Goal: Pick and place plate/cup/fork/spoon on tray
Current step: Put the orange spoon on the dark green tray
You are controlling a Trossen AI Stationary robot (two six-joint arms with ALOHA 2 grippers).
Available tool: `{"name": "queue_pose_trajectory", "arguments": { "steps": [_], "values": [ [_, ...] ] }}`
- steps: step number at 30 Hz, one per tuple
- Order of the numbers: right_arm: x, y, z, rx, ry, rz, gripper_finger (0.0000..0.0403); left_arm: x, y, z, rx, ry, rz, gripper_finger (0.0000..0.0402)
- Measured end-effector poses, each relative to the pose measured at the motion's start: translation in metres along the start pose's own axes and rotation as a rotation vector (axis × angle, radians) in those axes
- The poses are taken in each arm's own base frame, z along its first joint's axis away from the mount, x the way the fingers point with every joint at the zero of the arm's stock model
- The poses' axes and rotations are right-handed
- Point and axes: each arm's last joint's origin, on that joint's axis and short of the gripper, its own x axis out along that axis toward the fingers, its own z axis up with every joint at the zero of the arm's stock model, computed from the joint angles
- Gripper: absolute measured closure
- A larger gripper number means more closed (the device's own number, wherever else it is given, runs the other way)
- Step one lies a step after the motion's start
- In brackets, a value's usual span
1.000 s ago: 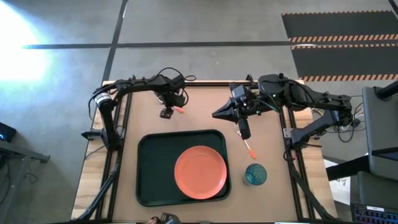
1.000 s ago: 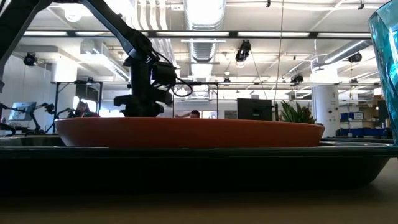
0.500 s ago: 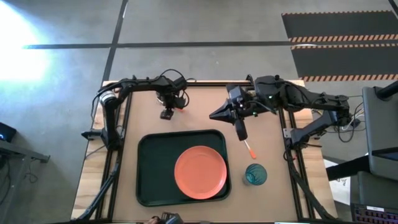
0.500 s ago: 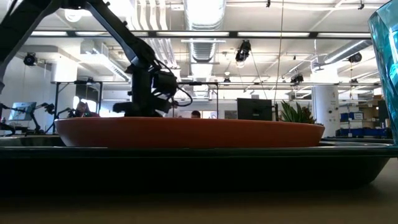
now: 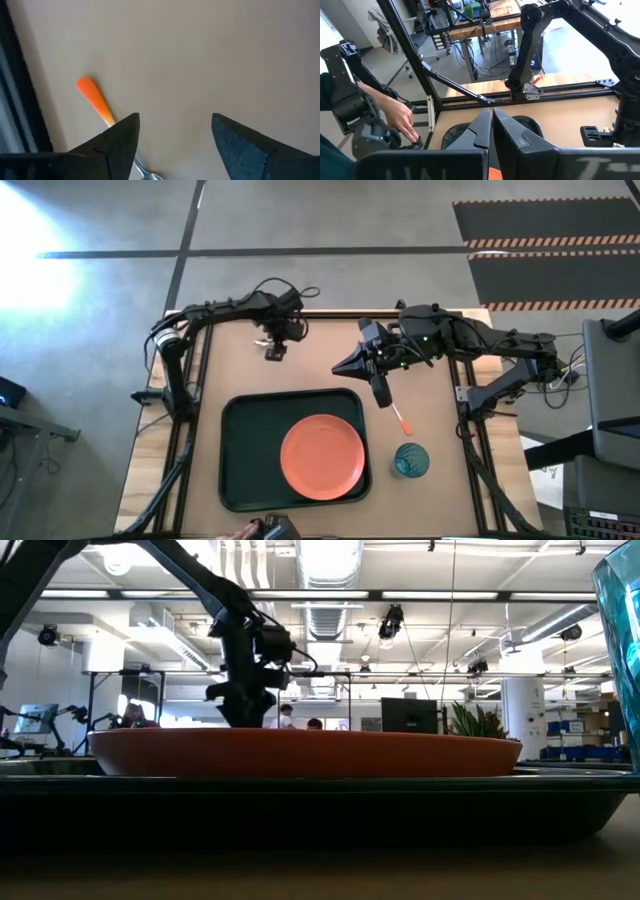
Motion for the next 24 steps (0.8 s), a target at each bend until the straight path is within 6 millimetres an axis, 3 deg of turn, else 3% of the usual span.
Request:
{"name": "queue_pose_trajectory", "arguments": {
  "steps": [11,24],
  "values": [
    [-0.001,0.000,0.000,0.004,0.003,0.001,0.0394,0.034,0.015,-0.009,-0.186,0.112,0.111,0.0171],
    [0.000,0.002,-0.001,0.004,0.012,0.029,0.0394,0.032,0.025,-0.016,-0.246,0.070,0.116,0.0171]
  ]
}}
